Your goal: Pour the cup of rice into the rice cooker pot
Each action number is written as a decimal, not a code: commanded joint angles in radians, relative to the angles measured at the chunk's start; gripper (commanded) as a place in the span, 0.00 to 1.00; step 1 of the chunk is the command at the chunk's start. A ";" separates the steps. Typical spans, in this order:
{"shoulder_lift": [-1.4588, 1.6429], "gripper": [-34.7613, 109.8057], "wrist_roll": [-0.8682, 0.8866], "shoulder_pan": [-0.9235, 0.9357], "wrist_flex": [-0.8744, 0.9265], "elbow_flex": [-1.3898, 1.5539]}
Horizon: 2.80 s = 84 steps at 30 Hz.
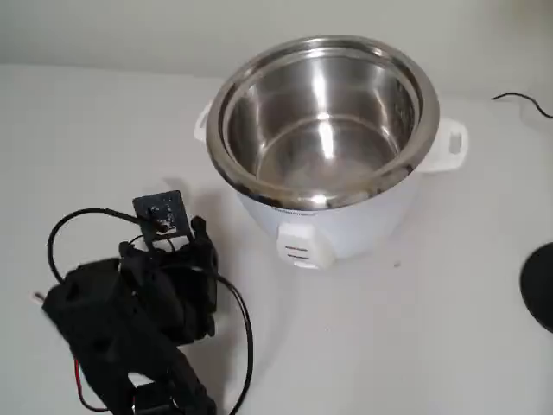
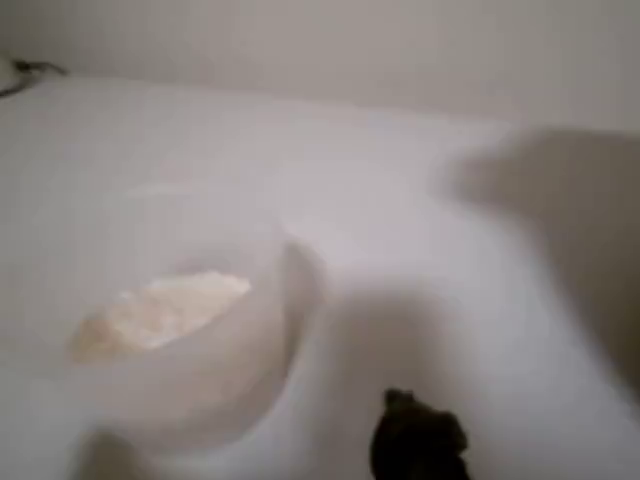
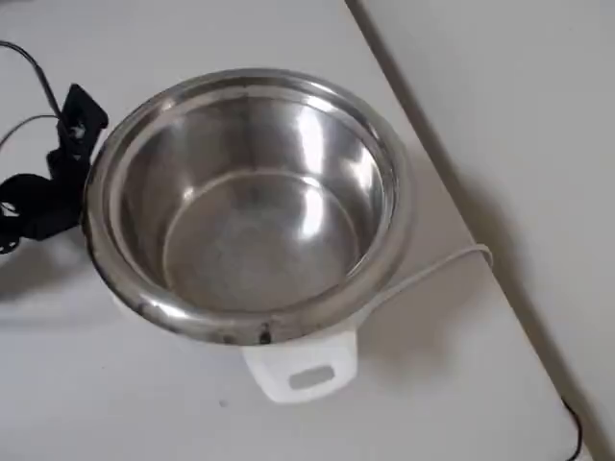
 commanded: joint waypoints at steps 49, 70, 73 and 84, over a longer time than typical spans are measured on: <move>-0.482 0.55 -0.110 -0.094 -0.023 -0.756; -0.411 0.33 -0.106 -0.054 0.032 -0.741; -0.342 0.33 -0.107 -0.026 0.086 -0.736; -0.020 0.33 -0.092 0.034 0.275 -0.672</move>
